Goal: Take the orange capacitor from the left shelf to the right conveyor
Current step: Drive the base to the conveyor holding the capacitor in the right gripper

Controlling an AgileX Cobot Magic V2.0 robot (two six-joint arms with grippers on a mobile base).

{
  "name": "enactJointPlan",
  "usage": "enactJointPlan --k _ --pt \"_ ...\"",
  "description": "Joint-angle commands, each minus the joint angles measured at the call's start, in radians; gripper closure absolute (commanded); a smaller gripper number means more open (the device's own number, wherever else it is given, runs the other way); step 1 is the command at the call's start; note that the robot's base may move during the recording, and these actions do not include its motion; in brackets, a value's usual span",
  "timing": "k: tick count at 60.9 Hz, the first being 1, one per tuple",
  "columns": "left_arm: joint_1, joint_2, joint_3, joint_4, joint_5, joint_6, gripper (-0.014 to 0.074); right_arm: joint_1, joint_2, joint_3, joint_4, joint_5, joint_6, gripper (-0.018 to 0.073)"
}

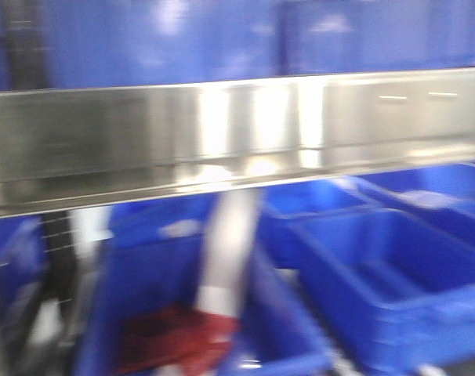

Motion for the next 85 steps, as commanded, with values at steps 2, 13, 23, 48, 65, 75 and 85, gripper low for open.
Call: enactJointPlan --k 2,13,23,48,65,75,85 --pt "0.001 -0.013 -0.005 -0.003 -0.09 -0.002 0.0723 -0.006 0.013 -0.029 -0.008 -0.088 -0.008 0.0512" --pt "0.001 -0.013 -0.005 -0.003 -0.09 -0.002 0.0723 -0.006 0.013 -0.029 -0.008 -0.088 -0.008 0.0512" --pt "0.001 -0.013 -0.005 -0.003 -0.09 -0.002 0.0723 -0.006 0.013 -0.029 -0.008 -0.088 -0.008 0.0512" --pt "0.001 -0.013 -0.005 -0.003 -0.09 -0.002 0.0723 -0.006 0.013 -0.029 -0.008 -0.088 -0.008 0.0512" --pt "0.001 -0.013 -0.005 -0.003 -0.09 -0.002 0.0723 -0.006 0.013 -0.029 -0.008 -0.088 -0.008 0.0512" --pt "0.001 -0.013 -0.005 -0.003 -0.09 -0.002 0.0723 -0.006 0.013 -0.029 -0.008 -0.088 -0.008 0.0512" --pt "0.001 -0.013 -0.005 -0.003 -0.09 -0.002 0.0723 -0.006 0.013 -0.029 -0.008 -0.088 -0.008 0.0512"
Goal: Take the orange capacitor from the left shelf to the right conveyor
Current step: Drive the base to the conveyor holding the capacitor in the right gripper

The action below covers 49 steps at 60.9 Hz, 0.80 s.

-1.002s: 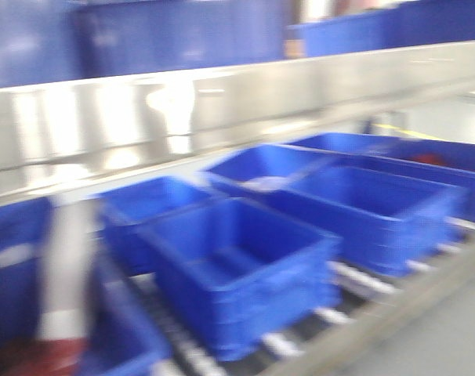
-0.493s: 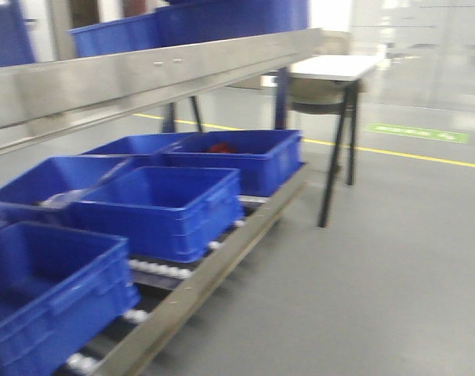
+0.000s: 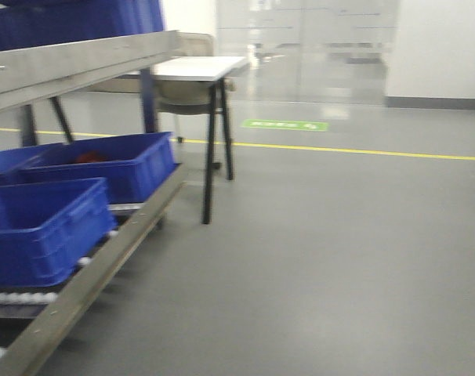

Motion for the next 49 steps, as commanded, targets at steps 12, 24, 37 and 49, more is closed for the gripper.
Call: enactJointPlan --k 12,24,37,49 --pt "0.001 -0.013 -0.005 -0.003 -0.09 -0.002 0.0723 -0.006 0.013 -0.029 -0.008 -0.089 -0.008 0.0512" --pt "0.001 -0.013 -0.005 -0.003 -0.09 -0.002 0.0723 -0.006 0.013 -0.029 -0.008 -0.089 -0.008 0.0512" --pt "0.001 -0.013 -0.005 -0.003 -0.09 -0.002 0.0723 -0.006 0.013 -0.029 -0.008 -0.089 -0.008 0.0512" --pt "0.001 -0.013 -0.005 -0.003 -0.09 -0.002 0.0723 -0.006 0.013 -0.029 -0.008 -0.089 -0.008 0.0512"
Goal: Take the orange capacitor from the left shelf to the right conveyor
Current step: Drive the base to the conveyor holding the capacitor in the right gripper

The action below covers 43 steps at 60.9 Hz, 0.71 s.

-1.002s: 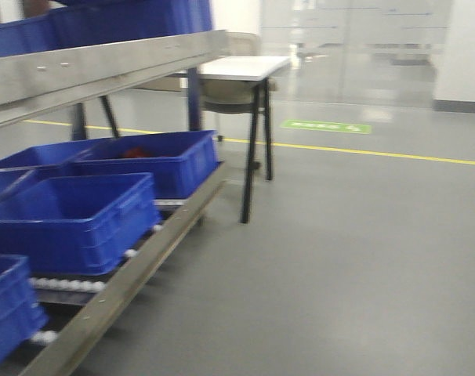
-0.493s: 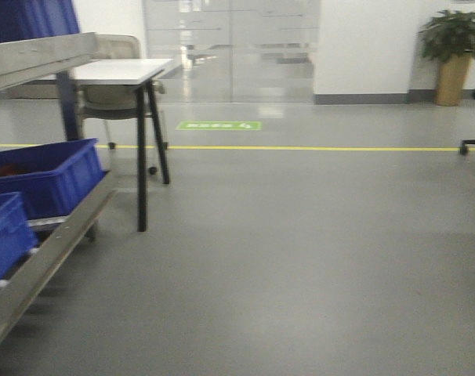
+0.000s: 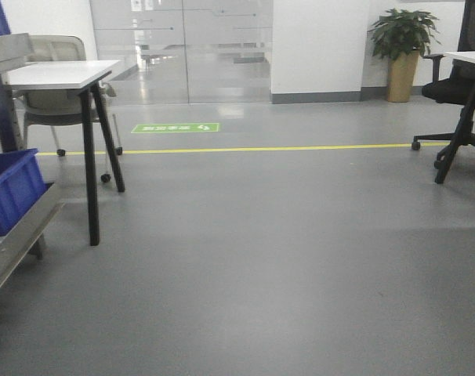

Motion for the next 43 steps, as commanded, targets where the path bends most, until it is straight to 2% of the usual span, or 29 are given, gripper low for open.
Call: enactJointPlan --k 1,43 --pt "0.001 -0.013 -0.005 -0.003 -0.09 -0.002 0.0723 -0.006 0.015 -0.029 -0.008 -0.089 -0.008 0.0512" --pt "0.001 -0.013 -0.005 -0.003 -0.09 -0.002 0.0723 -0.006 0.015 -0.029 -0.008 -0.089 -0.008 0.0512"
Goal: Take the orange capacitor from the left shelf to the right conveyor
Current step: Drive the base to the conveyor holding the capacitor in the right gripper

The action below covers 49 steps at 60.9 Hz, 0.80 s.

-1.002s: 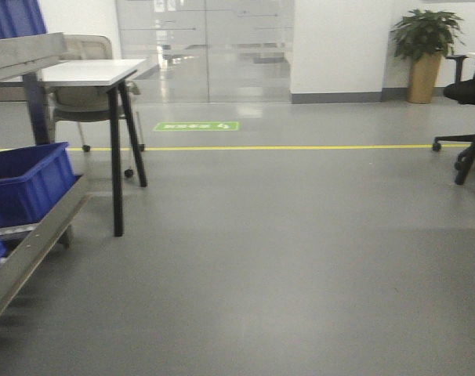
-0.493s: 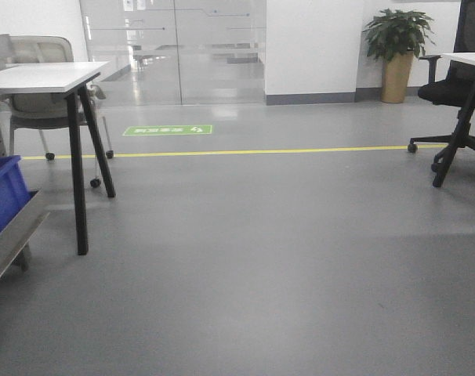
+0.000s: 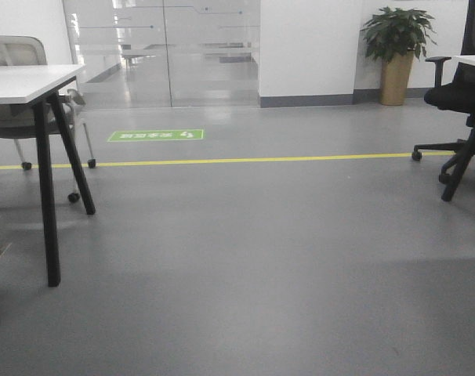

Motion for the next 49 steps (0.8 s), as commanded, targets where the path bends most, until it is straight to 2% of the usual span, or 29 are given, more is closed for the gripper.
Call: enactJointPlan --k 1,49 --pt "0.001 -0.013 -0.005 -0.003 -0.09 -0.002 0.0723 -0.006 0.015 -0.029 -0.008 -0.09 -0.008 0.0512" --pt "0.001 -0.013 -0.005 -0.003 -0.09 -0.002 0.0723 -0.006 0.015 -0.029 -0.008 -0.09 -0.008 0.0512"
